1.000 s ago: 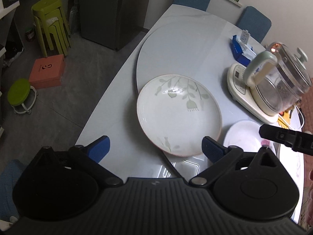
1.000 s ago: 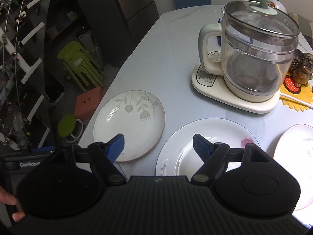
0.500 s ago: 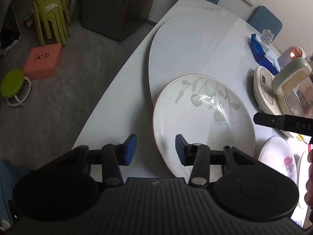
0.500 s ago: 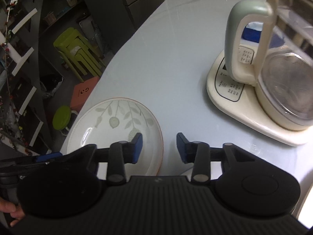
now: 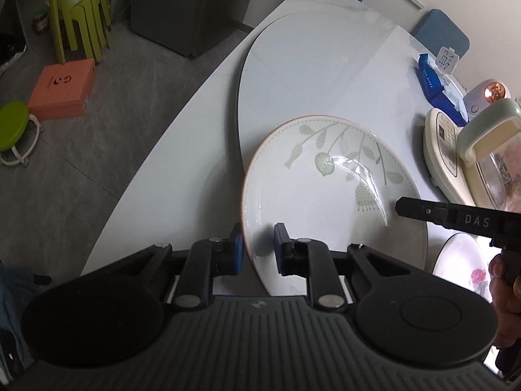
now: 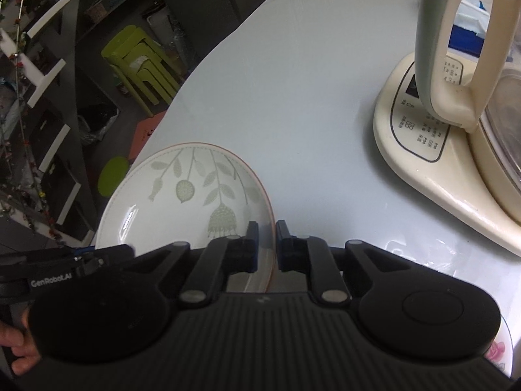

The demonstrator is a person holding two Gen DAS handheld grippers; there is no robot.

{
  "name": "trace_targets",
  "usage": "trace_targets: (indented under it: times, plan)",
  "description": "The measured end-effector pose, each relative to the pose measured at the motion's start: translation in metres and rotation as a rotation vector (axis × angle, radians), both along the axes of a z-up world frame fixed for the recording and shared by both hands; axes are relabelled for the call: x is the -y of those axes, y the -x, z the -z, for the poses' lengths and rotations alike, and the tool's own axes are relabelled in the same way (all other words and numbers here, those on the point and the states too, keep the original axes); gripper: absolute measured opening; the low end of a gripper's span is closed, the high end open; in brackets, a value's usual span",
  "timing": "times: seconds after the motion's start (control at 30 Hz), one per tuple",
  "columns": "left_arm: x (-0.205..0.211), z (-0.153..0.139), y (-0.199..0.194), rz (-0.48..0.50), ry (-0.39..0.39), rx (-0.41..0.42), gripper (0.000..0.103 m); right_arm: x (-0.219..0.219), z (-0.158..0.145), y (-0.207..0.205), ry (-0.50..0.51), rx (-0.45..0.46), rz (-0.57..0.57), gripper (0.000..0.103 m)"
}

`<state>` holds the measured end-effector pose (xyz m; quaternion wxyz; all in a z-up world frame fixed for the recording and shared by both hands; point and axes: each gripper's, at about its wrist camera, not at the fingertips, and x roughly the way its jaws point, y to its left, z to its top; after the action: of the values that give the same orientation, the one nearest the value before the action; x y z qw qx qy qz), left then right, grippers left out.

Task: Organize plates and bowls
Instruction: 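Carry the leaf plate with the right tool onto the rose-patterned plate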

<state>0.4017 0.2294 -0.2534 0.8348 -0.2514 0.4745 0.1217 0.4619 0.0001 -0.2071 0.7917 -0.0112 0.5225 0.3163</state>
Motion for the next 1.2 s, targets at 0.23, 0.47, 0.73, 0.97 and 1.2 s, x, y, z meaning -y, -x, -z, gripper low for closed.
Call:
trace_targets:
  times: [0.23,0.47,0.73,0.97,1.2]
  plan:
    - [0.003,-0.008,0.008,0.027,0.037,-0.001,0.022,0.013,-0.012,0.005,-0.018,0.015,-0.048,0.014]
    - [0.011,-0.042,0.016,0.065,0.054,0.056,0.022,0.034,-0.035,0.010,-0.060,0.025,-0.031,0.014]
    - [0.033,-0.087,0.025,0.108,0.033,0.120,0.022,0.069,-0.069,0.030,-0.095,0.060,0.007,0.014]
    - [0.071,-0.110,0.034,0.156,0.037,0.145,0.022,0.112,-0.091,0.053,-0.118,0.089,0.082,0.014]
    - [0.114,-0.103,0.038,0.239,0.042,0.097,0.022,0.152,-0.090,0.076,-0.096,0.108,0.140,0.014]
